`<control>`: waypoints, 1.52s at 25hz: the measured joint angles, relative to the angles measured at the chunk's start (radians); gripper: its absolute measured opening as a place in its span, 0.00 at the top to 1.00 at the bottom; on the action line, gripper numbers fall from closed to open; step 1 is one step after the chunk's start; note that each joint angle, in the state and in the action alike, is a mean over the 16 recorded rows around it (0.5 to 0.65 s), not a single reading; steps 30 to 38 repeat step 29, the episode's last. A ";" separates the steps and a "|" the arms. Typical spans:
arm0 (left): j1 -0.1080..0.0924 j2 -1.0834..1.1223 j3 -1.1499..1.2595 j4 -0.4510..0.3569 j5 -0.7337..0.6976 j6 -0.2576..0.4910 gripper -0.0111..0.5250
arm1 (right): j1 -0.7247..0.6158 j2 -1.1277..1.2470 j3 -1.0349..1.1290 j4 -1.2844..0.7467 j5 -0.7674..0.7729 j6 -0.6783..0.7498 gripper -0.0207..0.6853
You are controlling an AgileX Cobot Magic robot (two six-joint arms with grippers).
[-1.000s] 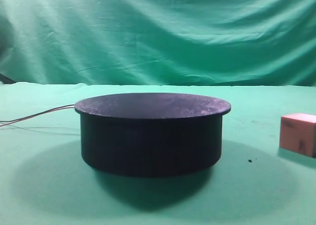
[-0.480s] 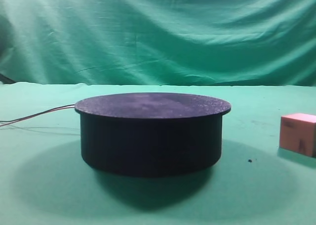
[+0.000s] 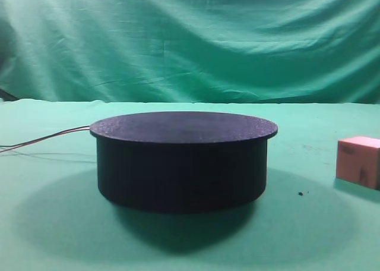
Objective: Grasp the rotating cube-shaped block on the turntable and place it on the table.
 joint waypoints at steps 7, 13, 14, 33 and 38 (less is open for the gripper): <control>0.000 0.000 0.000 0.000 0.000 0.000 0.98 | -0.081 -0.202 0.178 0.009 -0.098 -0.003 0.97; 0.000 0.000 0.000 0.000 0.000 0.000 0.98 | -0.088 -0.260 0.225 0.017 -0.089 -0.004 0.97; 0.000 0.000 0.000 0.000 0.000 0.000 0.98 | -0.088 -0.262 0.226 0.018 -0.086 -0.004 0.97; 0.000 0.000 0.000 0.000 0.000 0.000 0.98 | -0.088 -0.263 0.227 0.023 -0.065 -0.006 0.97; 0.000 0.000 0.000 0.000 0.000 0.000 0.98 | -0.088 -0.263 0.227 0.023 -0.065 -0.006 0.97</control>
